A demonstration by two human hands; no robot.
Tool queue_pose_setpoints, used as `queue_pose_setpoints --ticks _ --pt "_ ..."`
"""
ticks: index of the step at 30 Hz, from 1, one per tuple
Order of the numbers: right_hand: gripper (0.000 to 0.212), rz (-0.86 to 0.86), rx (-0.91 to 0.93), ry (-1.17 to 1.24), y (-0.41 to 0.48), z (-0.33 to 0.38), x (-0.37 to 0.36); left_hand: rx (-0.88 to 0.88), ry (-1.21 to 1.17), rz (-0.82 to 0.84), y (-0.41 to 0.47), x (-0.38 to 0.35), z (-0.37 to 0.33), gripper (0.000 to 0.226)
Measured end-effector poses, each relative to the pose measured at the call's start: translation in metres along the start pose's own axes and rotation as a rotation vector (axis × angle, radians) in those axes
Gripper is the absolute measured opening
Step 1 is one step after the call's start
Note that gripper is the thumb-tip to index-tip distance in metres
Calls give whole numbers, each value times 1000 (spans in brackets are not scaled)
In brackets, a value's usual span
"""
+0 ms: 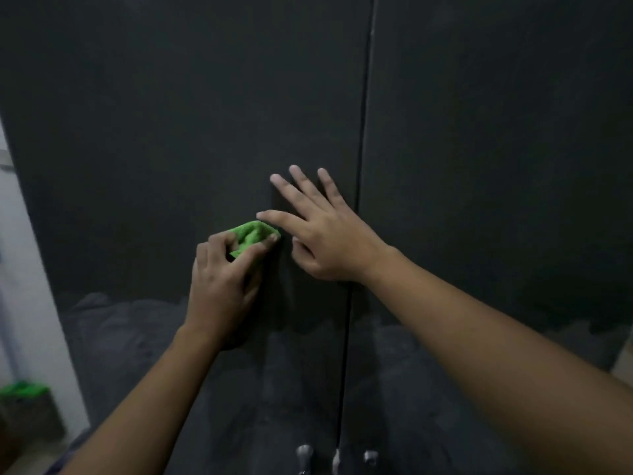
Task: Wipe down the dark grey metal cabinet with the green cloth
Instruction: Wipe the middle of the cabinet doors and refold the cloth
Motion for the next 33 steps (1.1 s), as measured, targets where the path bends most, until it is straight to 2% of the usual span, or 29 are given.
queue_pose_setpoints --ticks 4,6,8,10,14,17,21,25,28,31,33 --pt "59 -66 -133 -33 31 29 -17 15 -91 42 -24 9 30 44" --pt "60 -114 -218 -39 36 35 -24 35 -83 45 -36 10 51 34" --pt "61 -159 -286 -74 38 38 -29 119 38 12 -48 11 76 33" --pt "61 -185 -321 -113 39 40 -34 234 17 -4 -61 12 103 37" --pt "66 -176 -260 -219 39 45 -45 310 -52 -51 -78 18 141 32" --pt "66 -148 -154 -296 39 48 -52 291 1 -98 -96 23 162 51" --pt "65 -160 -131 -328 39 50 -54 441 -100 -289 -119 24 195 38" --pt "67 -174 -132 -318 39 51 -54 599 -210 -350 -140 12 206 33" --pt "68 -181 -138 -317 39 50 -53 554 -189 -251 -158 -4 193 34" --pt "68 -188 -142 -320 38 50 -53 387 -121 -63 -173 -10 189 43" --pt "68 -191 -140 -322 38 50 -53 373 -130 -40 -175 -3 197 48"
Point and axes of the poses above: each hand's wrist, its own y-axis towards the middle knuckle, its own x-axis out of the back of the hand, z = x × y, the point moved 6 cm from there along y, towards the middle knuckle, and after that the axes turned 14 degrees about z, right-handed, at the moved point
